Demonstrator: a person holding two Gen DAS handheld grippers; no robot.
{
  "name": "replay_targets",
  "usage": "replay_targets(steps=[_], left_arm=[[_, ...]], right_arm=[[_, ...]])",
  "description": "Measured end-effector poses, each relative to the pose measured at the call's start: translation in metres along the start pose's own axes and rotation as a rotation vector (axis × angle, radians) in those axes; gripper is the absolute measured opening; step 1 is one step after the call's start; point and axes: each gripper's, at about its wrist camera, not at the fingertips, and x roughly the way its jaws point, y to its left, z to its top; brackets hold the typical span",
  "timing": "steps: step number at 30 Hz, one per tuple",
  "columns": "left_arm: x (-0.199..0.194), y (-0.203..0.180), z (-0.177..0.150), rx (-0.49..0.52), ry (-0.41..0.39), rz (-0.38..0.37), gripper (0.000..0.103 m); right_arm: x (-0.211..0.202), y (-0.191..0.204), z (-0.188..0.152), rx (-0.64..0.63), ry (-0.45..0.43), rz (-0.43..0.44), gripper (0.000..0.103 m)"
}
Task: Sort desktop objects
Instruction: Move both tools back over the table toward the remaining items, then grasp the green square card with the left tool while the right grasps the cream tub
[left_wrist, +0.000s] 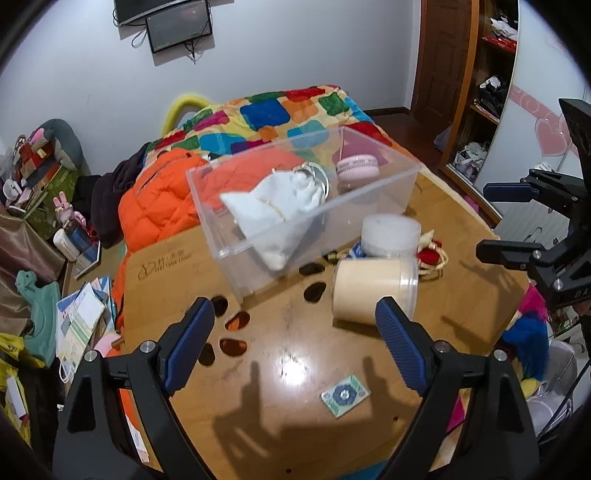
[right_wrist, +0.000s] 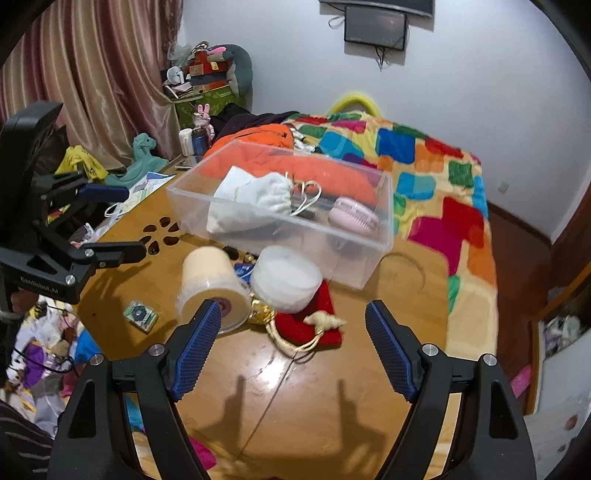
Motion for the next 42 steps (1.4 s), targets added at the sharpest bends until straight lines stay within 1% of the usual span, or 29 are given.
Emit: replay_targets(steps=[5, 9, 15, 19, 22, 26, 28, 29, 30, 32, 38, 42], left_arm=[[0.009, 0.004, -0.019, -0.019, 0.035, -0.009, 0.089], [0.019, 0.004, -0.032, -0.03, 0.071, -0.043, 0.089], [0.027, 0.0, -0.047, -0.021, 0.103, -0.051, 0.089], [0.031, 0.0, -0.055, -0.037, 0.121, -0.089, 0.089], [0.031, -0.002, -0.062, -0.029, 0.112, -0.077, 0.089], [0.032, -0.008, -0.068, -0.008, 0.105, -0.065, 0.089], [0.033, -0.009, -0.069, -0.008, 0.099, -0.071, 0.089], [0.033, -0.009, -0.07, -0.013, 0.098, -0.079, 0.089], [0.034, -0.009, -0.071, -0.018, 0.099, -0.084, 0.083], [0.037, -0.008, -0.072, -0.023, 0.11, -0.076, 0.079], [0.035, -0.007, -0.075, -0.022, 0.095, -0.076, 0.075], [0.034, -0.006, -0.076, -0.018, 0.077, -0.076, 0.073]], right_arm=[[0.007, 0.004, -0.011, 0.025, 0.009, 0.036, 0.078], [0.013, 0.008, -0.015, 0.047, 0.025, 0.064, 0.078], [0.019, 0.016, -0.019, 0.044, 0.032, 0.081, 0.078], [0.026, 0.024, -0.02, 0.042, 0.041, 0.114, 0.078], [0.032, 0.028, -0.02, 0.042, 0.051, 0.128, 0.078], [0.037, 0.037, -0.018, 0.014, 0.049, 0.119, 0.078], [0.041, 0.04, -0.015, 0.01, 0.05, 0.125, 0.078], [0.043, 0.041, -0.014, 0.012, 0.051, 0.134, 0.078], [0.046, 0.042, -0.013, 0.013, 0.052, 0.137, 0.078], [0.05, 0.043, -0.012, 0.017, 0.053, 0.14, 0.078], [0.063, 0.047, -0.007, 0.034, 0.063, 0.164, 0.078], [0.068, 0.052, -0.005, 0.02, 0.062, 0.151, 0.078]])
